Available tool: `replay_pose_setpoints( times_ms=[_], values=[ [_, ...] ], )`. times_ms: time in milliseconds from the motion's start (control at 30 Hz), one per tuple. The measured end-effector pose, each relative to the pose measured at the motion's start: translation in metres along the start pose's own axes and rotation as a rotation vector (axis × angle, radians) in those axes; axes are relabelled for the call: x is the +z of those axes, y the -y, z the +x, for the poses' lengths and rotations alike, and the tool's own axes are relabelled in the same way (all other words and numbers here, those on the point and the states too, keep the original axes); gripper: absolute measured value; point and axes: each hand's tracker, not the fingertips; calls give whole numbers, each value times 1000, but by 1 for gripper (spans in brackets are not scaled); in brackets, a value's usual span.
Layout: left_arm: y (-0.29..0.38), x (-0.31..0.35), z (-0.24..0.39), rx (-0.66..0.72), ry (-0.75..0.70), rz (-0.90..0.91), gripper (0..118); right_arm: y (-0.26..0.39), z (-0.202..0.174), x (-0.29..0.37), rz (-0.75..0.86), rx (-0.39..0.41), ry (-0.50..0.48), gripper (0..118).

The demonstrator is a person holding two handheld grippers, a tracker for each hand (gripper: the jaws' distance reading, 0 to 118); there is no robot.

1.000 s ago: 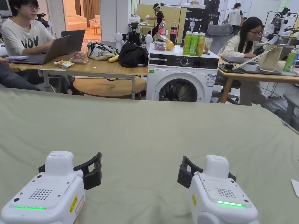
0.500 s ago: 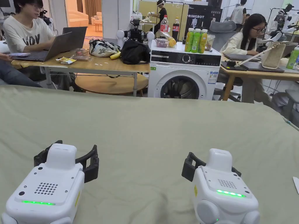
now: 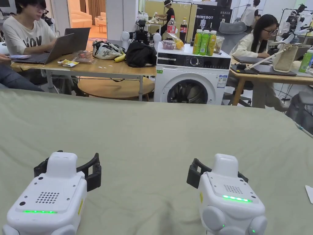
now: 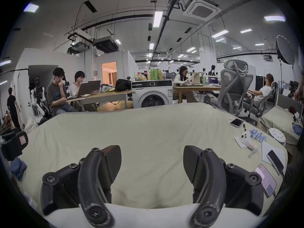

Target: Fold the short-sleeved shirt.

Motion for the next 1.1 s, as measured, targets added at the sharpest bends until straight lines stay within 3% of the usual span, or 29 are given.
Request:
replay_pose_setpoints(
  times_ms=[700,867,967,1100],
  values=[
    [-3,-10,-6,37,31,-25,80,-5,5,-7,31,-23,-36,81],
    [-3,-9,-5,32,35,-27,80,-7,3,-8,23,22,-18,81],
    [-4,-10,-5,36,35,-28,80,-10,7,-14,-48,-14,-78,81],
    [-5,-10,-7,50,34,-24,80,-11,6,-15,-61,-31,-52,81]
  ],
)
